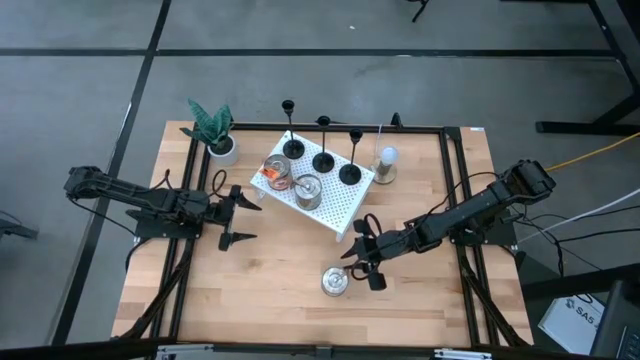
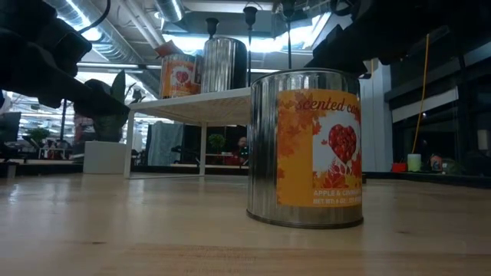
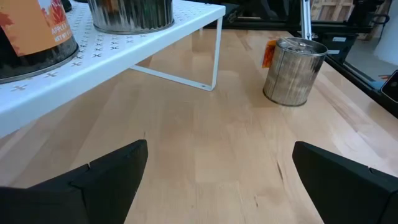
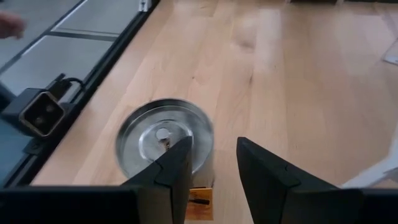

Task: Pick & Place candle stick holders
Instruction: Put the orange scented candle on the shelf

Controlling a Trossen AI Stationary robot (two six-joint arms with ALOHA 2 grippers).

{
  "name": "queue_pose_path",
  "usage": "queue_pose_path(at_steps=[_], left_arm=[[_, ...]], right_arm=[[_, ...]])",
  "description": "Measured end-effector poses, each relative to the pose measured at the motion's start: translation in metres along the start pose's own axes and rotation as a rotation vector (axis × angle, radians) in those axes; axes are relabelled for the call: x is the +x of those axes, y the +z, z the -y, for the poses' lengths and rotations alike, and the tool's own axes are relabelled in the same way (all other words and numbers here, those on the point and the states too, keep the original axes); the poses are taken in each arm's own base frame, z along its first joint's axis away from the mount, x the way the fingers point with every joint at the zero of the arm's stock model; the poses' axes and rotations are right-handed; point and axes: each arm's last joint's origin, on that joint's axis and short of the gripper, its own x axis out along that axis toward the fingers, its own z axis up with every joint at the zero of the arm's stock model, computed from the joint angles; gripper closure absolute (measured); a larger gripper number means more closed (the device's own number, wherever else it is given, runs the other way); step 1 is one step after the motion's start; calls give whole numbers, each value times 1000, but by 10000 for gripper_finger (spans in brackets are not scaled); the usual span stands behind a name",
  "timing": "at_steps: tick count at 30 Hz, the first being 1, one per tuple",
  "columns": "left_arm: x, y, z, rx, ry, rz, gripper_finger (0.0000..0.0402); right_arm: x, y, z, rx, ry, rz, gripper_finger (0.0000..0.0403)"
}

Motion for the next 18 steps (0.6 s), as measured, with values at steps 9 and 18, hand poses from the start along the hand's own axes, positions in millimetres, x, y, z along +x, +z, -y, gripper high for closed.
queue_pose_path(at_steps=[9, 18], left_arm=[[0, 0, 0, 0, 0, 0, 2], [0, 0, 0, 0, 0, 0, 2]], right_arm=[[0, 0, -3, -4, 99, -15, 273], [0, -4, -2, -7, 76, -47, 273]])
